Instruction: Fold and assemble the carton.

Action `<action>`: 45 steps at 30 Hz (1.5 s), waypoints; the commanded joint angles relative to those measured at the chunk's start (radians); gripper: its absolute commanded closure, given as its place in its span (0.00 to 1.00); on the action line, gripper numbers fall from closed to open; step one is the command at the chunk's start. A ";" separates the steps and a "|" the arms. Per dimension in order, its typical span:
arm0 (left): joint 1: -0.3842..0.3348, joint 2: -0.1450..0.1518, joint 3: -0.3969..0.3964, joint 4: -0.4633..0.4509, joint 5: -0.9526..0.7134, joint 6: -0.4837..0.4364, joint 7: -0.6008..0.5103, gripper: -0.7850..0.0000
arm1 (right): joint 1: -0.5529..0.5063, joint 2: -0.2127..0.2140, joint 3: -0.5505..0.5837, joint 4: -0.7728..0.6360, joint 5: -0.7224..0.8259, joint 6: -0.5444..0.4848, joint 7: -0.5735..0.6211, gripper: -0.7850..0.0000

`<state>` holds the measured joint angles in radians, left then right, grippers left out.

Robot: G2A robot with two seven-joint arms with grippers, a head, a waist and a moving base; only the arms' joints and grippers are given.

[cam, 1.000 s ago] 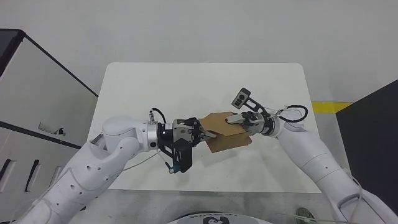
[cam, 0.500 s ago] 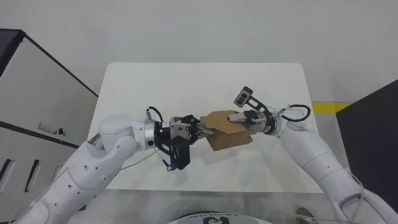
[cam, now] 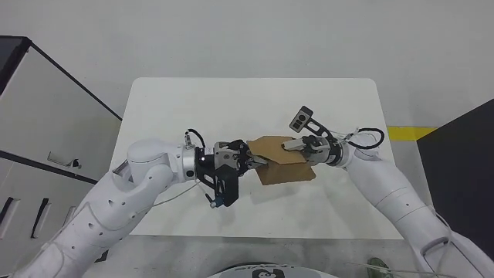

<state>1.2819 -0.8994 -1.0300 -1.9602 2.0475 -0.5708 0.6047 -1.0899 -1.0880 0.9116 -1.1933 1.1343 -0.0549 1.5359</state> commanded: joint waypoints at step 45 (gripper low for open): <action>0.024 0.012 -0.086 -0.105 0.015 -0.016 -0.077 1.00 | 0.015 0.046 0.008 0.060 -0.043 -0.126 0.000 1.00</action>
<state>1.3068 -0.8868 -1.1174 -2.0671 2.0629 -0.5839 0.5296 -1.0737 -1.0430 0.9185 -1.1306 1.0871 -0.1785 1.5359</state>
